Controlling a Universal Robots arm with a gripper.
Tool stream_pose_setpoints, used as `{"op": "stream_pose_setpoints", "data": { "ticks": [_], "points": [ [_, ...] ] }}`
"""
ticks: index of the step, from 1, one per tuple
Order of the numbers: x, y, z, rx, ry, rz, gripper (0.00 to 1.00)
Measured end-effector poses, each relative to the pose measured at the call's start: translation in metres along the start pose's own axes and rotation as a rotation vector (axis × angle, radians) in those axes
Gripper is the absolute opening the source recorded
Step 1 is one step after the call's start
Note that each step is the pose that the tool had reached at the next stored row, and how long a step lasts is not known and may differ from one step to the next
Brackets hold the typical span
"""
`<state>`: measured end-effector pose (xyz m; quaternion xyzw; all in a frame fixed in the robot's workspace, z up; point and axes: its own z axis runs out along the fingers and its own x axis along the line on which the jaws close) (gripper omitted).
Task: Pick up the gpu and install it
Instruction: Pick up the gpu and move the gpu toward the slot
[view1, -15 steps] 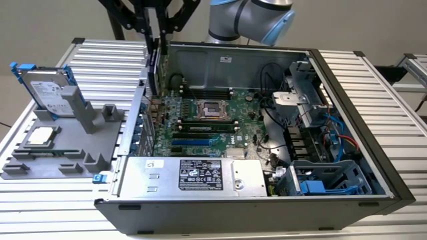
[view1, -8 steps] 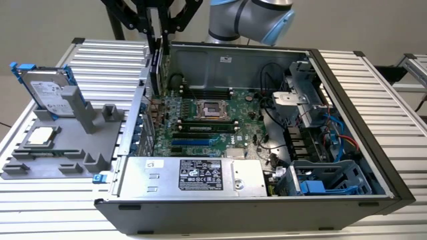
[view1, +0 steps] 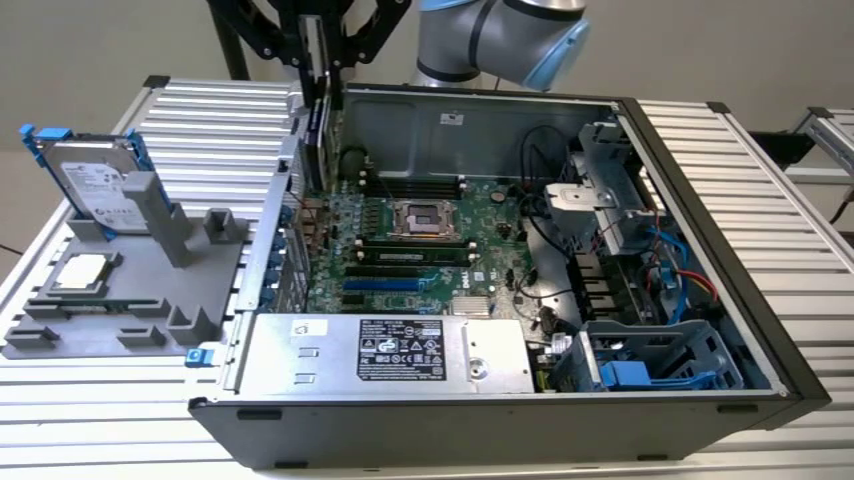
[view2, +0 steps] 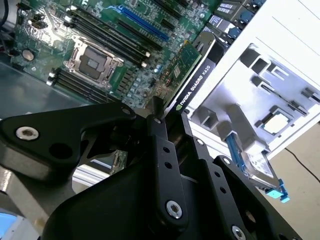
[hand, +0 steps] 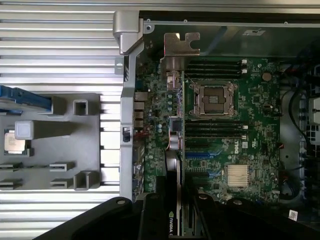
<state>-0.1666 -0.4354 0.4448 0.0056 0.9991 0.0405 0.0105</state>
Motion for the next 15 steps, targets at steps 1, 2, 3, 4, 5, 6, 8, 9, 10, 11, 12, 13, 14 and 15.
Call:
{"op": "stream_pose_setpoints", "data": {
  "ticks": [1,2,3,4,5,6,8,9,10,11,12,13,14,15],
  "points": [
    [-0.0004,0.0,0.0,0.0,0.0,0.0,0.0],
    [-0.0007,0.0001,0.0,0.0001,0.0,0.0,0.0],
    [-0.0011,0.0001,0.0,0.0001,0.0,0.0,0.0],
    [-0.0014,0.0002,0.0,0.0002,0.0,0.0,0.0],
    [-0.0018,0.0002,0.0,0.0003,0.0,0.0,0.0],
    [-0.0021,0.0003,0.0001,0.0004,0.0,0.0,0.0],
    [-0.0027,0.0004,0.0001,0.0006,0.0,0.0,0.0],
    [-0.003,0.0005,0.0001,0.0007,0.0,0.0,0.0],
    [-0.0033,0.0005,0.0001,0.0008,-0.0001,0.0,0.0],
    [-0.0036,0.0006,0.0002,0.0009,0.0,0.0,0.0],
    [-0.0038,0.0006,0.0002,0.001,-0.0001,0.0,0.0],
    [-0.0041,0.0007,0.0002,0.0012,0.0,0.0,0.0],
    [-0.0045,0.0008,0.0002,0.0013,0.0,0.0,0.0],
    [-0.0047,0.0008,0.0002,0.0015,0.0,0.0,0.0]
  ]
}}
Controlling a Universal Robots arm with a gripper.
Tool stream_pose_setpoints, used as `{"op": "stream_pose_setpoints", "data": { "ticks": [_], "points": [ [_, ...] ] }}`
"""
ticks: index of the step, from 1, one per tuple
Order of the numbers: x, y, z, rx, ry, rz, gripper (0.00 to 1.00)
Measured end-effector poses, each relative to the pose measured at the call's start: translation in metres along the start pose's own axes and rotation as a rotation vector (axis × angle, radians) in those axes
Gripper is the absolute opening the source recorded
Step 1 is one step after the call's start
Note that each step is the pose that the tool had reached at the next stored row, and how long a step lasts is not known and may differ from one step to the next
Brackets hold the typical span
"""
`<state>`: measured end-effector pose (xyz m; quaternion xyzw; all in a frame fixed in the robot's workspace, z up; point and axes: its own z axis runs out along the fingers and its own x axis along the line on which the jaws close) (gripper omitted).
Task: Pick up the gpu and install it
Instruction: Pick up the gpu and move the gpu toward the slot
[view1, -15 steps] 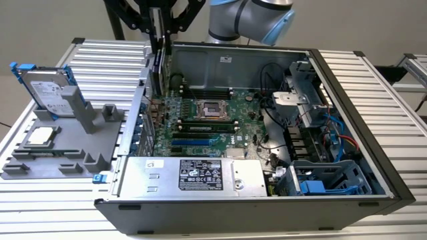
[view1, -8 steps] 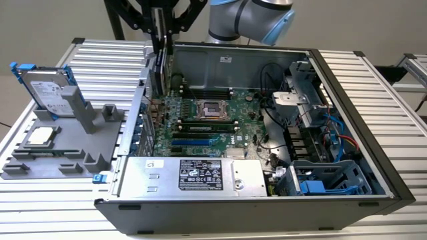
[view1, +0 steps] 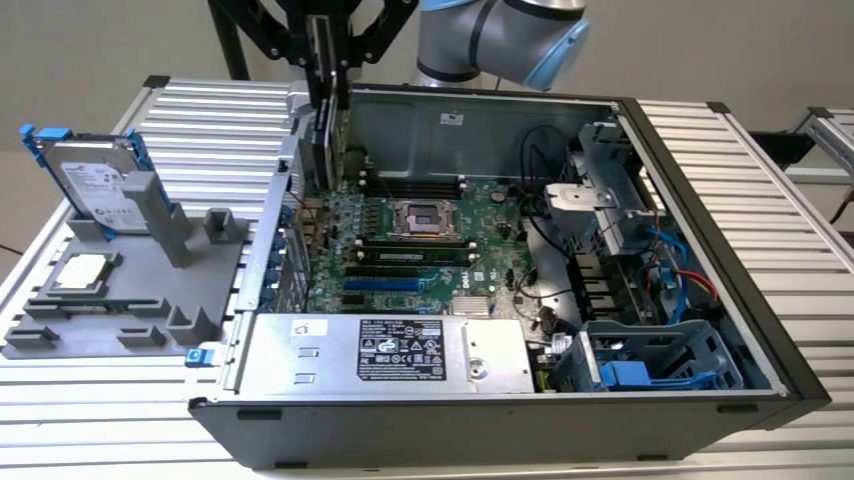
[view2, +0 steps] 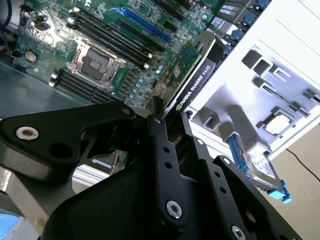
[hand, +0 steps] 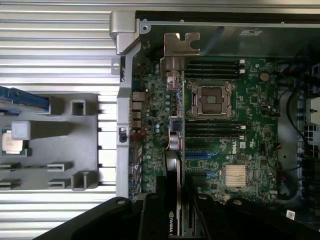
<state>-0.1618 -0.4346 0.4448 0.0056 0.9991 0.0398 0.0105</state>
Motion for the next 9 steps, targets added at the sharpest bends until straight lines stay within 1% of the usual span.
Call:
{"op": "stream_pose_setpoints", "data": {
  "ticks": [9],
  "points": [
    [-0.0048,0.001,0.0002,0.0015,0.0,0.0,0.0]
  ]
}}
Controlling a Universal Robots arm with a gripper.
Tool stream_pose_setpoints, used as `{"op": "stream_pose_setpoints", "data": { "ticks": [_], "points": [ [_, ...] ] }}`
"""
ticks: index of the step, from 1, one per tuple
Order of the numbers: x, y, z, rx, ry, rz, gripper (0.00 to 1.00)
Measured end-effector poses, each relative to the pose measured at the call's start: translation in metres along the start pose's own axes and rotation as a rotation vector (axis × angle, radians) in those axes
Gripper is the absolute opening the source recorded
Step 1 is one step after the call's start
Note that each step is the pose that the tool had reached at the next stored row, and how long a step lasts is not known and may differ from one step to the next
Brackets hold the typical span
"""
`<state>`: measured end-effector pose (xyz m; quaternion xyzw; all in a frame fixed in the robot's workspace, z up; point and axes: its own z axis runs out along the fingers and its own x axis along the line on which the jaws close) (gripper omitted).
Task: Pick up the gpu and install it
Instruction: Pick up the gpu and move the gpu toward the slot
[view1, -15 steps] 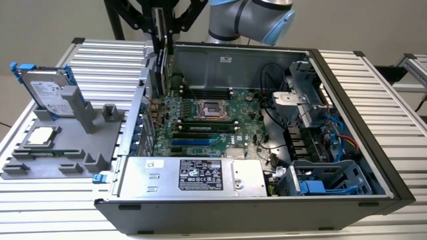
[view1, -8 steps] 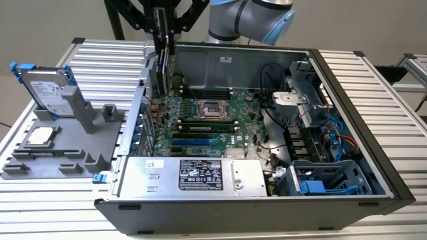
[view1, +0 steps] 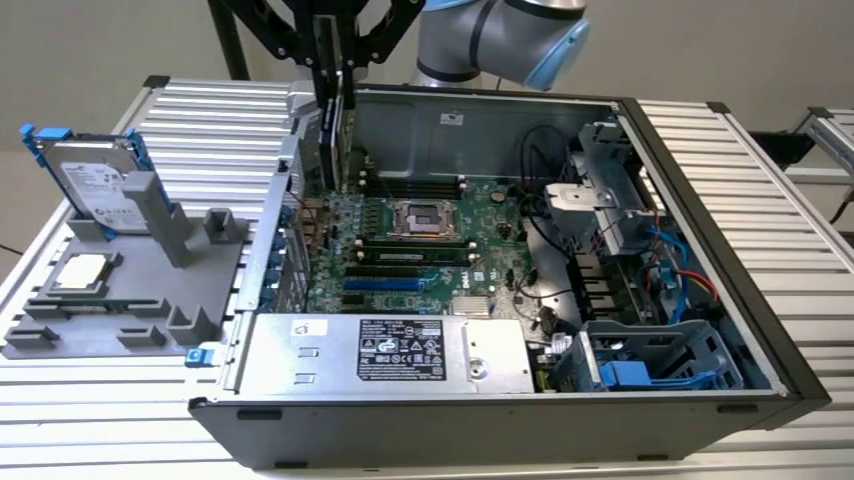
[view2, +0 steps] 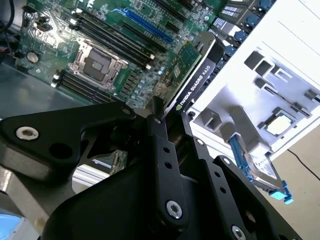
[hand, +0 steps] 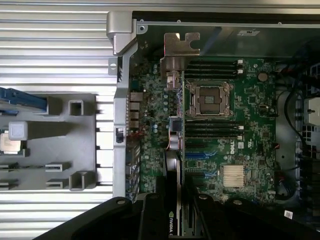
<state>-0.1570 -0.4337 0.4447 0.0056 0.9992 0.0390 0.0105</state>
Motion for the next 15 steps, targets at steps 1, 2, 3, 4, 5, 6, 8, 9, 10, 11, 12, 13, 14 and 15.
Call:
{"op": "stream_pose_setpoints", "data": {
  "ticks": [1,2,3,4,5,6,8,9,10,11,12,13,14,15],
  "points": [
    [-0.0008,0.0001,0.0,0.0004,0.0,0.0,0.0],
    [-0.0017,0.0002,0.0001,0.0008,0.0001,0.0,0.0],
    [-0.0024,0.0002,0.0001,0.0014,0.0001,-0.001,0.0],
    [-0.003,0.0003,0.0001,0.002,0.0001,-0.001,0.0],
    [-0.0037,0.0003,0.0001,0.003,0.0,-0.001,0.0],
    [-0.0044,0.0004,0.0001,0.0045,0.0,-0.001,0.0],
    [-0.0059,0.0004,0.0002,0.0076,0.0,-0.002,0.0],
    [-0.0065,0.0004,0.0002,0.0084,0.0001,-0.002,0.0],
    [-0.0071,0.0004,0.0002,0.0086,0.0001,-0.002,0.0],
    [-0.0079,0.0004,0.0002,0.0087,0.0001,-0.002,0.0],
    [-0.0085,0.0004,0.0002,0.0087,0.0001,-0.002,0.0],
    [-0.0093,0.0005,0.0002,0.0087,0.0001,-0.002,0.0],
    [-0.01,0.0005,0.0003,0.0086,0.0,-0.002,0.0],
    [-0.0108,0.0005,0.0003,0.0087,0.0,-0.002,0.0]
  ]
}}
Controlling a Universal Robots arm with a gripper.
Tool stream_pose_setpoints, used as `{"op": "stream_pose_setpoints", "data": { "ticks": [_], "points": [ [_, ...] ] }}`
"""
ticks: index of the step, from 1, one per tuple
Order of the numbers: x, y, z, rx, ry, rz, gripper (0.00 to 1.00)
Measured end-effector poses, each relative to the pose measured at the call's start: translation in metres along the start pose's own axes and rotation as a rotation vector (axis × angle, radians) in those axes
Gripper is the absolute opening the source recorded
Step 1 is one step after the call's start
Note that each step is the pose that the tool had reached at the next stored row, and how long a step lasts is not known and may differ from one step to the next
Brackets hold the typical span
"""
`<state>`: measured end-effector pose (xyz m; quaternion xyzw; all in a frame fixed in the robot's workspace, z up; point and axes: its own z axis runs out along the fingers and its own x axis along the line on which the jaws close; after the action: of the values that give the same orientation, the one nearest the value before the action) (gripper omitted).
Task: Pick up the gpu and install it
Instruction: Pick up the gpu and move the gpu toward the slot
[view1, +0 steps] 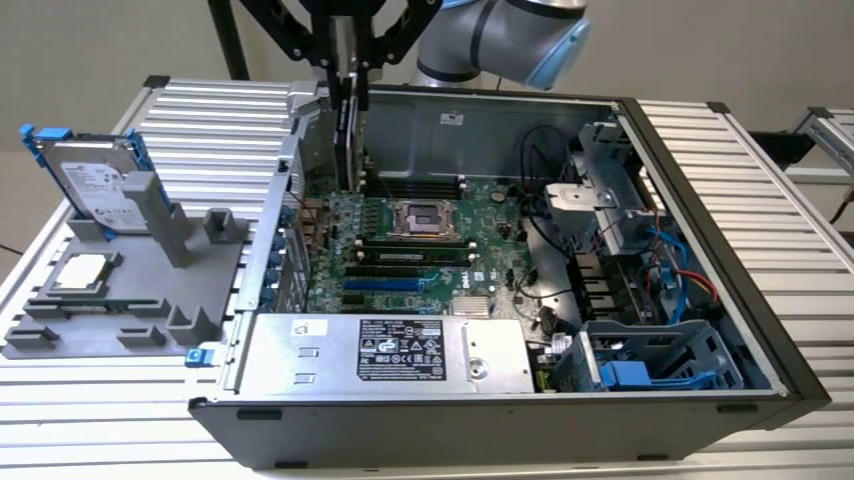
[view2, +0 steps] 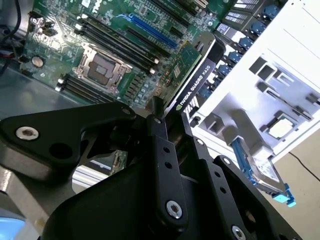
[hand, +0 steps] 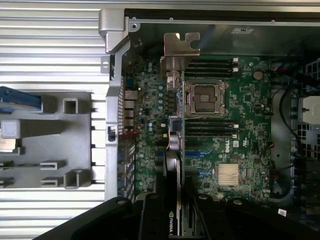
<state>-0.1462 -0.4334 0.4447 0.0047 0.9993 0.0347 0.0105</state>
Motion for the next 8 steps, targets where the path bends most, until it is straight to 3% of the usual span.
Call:
{"op": "stream_pose_setpoints", "data": {
  "ticks": [8],
  "points": [
    [-0.0055,0.0,0.0001,0.0,0.0,0.0,0.0]
  ]
}}
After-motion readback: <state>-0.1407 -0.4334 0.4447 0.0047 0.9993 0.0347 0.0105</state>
